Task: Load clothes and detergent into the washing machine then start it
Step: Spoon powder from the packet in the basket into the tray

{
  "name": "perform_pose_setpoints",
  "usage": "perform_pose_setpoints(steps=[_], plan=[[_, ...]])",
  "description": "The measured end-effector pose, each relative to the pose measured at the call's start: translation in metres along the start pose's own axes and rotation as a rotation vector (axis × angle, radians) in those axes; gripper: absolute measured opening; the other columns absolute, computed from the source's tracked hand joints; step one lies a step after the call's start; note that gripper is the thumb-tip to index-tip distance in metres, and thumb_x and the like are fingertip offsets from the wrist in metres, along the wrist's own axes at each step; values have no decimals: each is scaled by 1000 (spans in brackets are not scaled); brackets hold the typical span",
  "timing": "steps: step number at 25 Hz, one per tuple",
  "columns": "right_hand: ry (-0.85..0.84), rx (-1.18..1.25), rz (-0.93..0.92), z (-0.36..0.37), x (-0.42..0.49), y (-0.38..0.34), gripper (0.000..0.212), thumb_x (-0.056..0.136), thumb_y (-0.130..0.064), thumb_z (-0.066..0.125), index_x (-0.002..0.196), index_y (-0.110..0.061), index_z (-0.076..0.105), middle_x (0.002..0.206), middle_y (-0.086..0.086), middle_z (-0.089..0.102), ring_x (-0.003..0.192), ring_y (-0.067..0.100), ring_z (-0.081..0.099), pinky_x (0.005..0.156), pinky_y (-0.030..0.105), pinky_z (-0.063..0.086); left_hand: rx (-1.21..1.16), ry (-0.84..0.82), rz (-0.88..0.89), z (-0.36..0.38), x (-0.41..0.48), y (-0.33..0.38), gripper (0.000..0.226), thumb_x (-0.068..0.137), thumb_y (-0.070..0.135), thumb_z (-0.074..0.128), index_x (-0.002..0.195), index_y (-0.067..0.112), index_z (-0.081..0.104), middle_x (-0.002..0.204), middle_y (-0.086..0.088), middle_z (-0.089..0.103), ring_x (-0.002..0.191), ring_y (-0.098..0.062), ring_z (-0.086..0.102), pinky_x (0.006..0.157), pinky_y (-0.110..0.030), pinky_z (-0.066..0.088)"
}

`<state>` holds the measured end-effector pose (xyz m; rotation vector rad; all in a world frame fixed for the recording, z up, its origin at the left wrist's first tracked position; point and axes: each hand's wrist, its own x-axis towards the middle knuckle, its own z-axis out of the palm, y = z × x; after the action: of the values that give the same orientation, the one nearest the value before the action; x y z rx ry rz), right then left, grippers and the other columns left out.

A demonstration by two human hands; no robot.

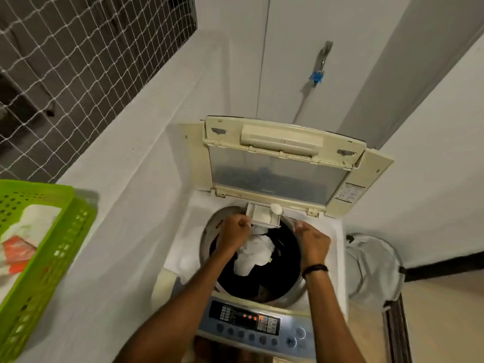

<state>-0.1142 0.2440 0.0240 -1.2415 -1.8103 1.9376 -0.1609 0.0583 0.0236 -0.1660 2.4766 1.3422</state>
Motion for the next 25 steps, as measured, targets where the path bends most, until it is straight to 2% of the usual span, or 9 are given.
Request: perform_pose_setpoints(steps=[3,5,6,8,11,14,17,20,25], plan=[[-4,-176,-73,22,33,28,15,83,-15,72,95,-17,80,89,1,77,88,19,70,88,31,56,38,-76,-112,31,34,-19,19,87,4,56,100,4,70,98,-7,70,98,-22,65,79,-26,47],[-52,-331,-183,38,49,48,15,87,-13,69,97,-14,79,95,6,78,92,23,71,86,29,54,103,-122,-150,53,60,-46,21,85,7,54,101,3,67,103,-12,70,101,-28,66,78,-30,50],[-83,-424,-239,45,55,58,17,87,-9,66,98,-11,79,95,9,77,90,25,71,81,25,51,114,-152,-171,61,69,-56,33,84,11,53,114,5,65,114,-13,69,110,-31,64,85,-35,53],[-131,-549,-341,56,61,78,25,85,4,62,101,-6,78,88,14,77,79,25,69,73,23,49,134,-214,-201,66,71,-54,48,88,12,55,137,9,54,132,-15,62,121,-31,59,98,-39,51],[-145,-688,-539,58,66,101,28,83,9,60,101,-5,76,70,3,69,65,28,61,67,34,54,203,-216,-211,53,45,-12,50,95,10,52,144,10,46,137,-13,59,127,-30,54,99,-31,43],[-106,-696,-626,56,69,100,21,85,6,58,88,-5,75,61,-7,54,59,30,56,61,32,48,226,-206,-221,57,47,-14,55,94,6,50,148,11,40,142,-13,55,132,-29,50,99,-29,41],[-47,-604,-587,52,60,82,17,87,3,63,93,-4,78,61,4,66,56,17,54,61,27,45,225,-192,-232,59,51,-16,60,91,5,51,149,12,39,143,-14,53,132,-30,49,98,-29,42],[-61,-516,-451,48,50,67,18,90,-8,67,104,-4,77,79,9,76,66,16,65,64,20,46,137,-173,-239,58,51,-19,60,88,3,54,147,9,43,139,-14,56,127,-31,54,92,-27,44],[-103,-421,-280,41,37,52,19,91,-16,67,105,-7,77,93,9,77,80,15,67,67,19,47,28,-74,-173,53,53,-39,38,82,8,54,117,16,66,112,-6,71,109,-27,67,88,-38,57]])
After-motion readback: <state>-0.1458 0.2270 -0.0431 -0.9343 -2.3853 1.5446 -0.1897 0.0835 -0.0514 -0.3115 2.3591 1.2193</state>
